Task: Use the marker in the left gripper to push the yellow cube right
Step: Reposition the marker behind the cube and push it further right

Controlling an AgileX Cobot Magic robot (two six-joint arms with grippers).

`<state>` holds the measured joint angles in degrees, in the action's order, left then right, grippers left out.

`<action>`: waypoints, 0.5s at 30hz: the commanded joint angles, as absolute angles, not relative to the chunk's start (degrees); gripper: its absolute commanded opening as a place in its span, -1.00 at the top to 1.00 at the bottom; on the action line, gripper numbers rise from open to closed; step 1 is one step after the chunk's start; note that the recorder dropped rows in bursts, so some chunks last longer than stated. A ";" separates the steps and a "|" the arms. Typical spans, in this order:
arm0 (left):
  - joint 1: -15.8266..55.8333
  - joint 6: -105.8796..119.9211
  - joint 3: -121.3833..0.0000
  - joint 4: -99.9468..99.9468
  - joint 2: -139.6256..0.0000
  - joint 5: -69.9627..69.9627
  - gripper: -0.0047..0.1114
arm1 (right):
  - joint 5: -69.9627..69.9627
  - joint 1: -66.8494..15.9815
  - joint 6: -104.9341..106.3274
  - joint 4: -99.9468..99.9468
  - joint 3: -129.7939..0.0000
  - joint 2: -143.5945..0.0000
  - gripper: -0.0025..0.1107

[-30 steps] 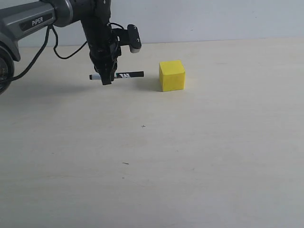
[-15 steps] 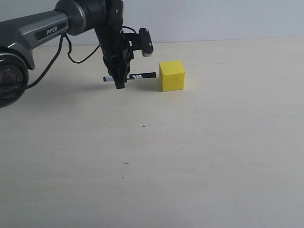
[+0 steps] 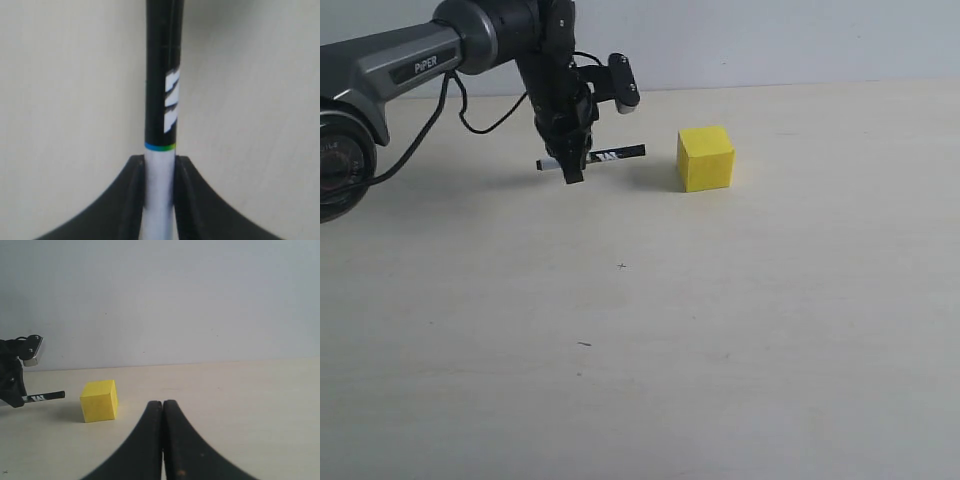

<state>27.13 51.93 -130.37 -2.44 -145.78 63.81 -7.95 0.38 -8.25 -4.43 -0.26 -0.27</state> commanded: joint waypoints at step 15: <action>33.76 47.37 -130.80 -2.41 -145.61 55.71 0.92 | -7.67 0.43 -8.09 -4.52 0.00 0.00 0.96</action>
